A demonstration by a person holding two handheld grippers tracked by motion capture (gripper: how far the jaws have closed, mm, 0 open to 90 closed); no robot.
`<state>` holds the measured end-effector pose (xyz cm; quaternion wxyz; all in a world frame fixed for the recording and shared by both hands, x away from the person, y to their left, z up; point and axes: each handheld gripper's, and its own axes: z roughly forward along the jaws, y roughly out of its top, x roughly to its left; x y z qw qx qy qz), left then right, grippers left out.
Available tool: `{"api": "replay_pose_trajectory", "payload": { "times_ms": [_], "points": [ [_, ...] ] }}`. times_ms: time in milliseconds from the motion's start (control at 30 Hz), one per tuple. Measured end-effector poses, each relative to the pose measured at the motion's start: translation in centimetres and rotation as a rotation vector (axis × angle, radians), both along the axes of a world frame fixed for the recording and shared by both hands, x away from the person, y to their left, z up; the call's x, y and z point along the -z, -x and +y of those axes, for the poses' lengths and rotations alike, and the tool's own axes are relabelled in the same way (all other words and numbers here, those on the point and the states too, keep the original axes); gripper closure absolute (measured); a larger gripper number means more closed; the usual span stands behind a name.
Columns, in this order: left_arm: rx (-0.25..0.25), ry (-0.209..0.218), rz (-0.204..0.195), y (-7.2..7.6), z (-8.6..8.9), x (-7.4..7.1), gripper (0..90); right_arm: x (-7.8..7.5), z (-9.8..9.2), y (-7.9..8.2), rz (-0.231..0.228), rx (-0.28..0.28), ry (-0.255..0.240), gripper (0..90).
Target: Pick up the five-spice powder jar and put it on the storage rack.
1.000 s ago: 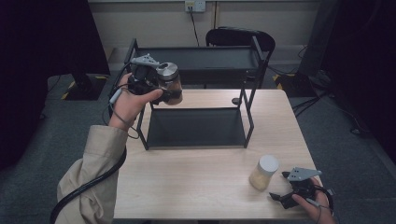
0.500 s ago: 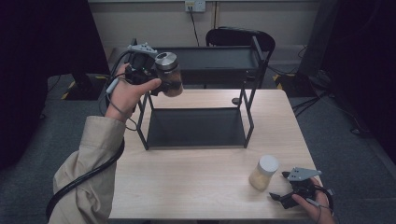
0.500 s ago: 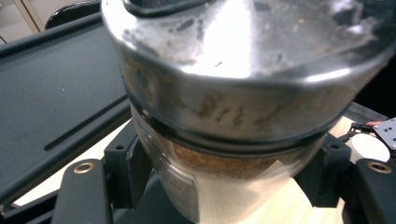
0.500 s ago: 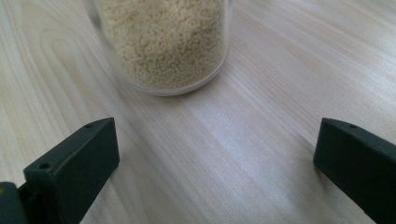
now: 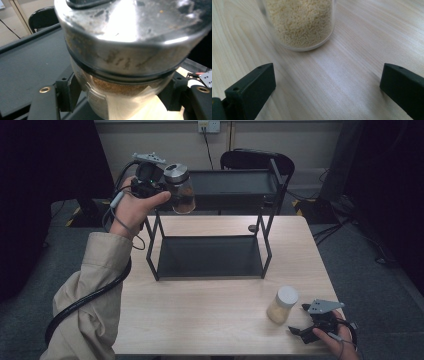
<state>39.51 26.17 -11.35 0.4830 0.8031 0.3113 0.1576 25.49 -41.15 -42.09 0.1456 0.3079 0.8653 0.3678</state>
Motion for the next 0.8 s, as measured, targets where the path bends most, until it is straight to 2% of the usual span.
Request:
{"api": "replay_pose_trajectory", "payload": {
  "times_ms": [433,533,800],
  "points": [
    [-0.020,0.007,-0.003,-1.9,-0.3,-1.1,30.0,0.0,0.0,0.0,0.000,0.000,0.000,0.0],
    [-0.038,-0.011,-0.006,-2.6,-0.8,-1.4,30.0,0.0,0.0,0.0,0.000,0.000,0.000,0.0],
    [-0.074,-0.013,-0.006,-4.0,-1.1,-1.3,30.0,0.0,0.0,0.0,0.000,0.000,0.000,0.0]
  ]
}}
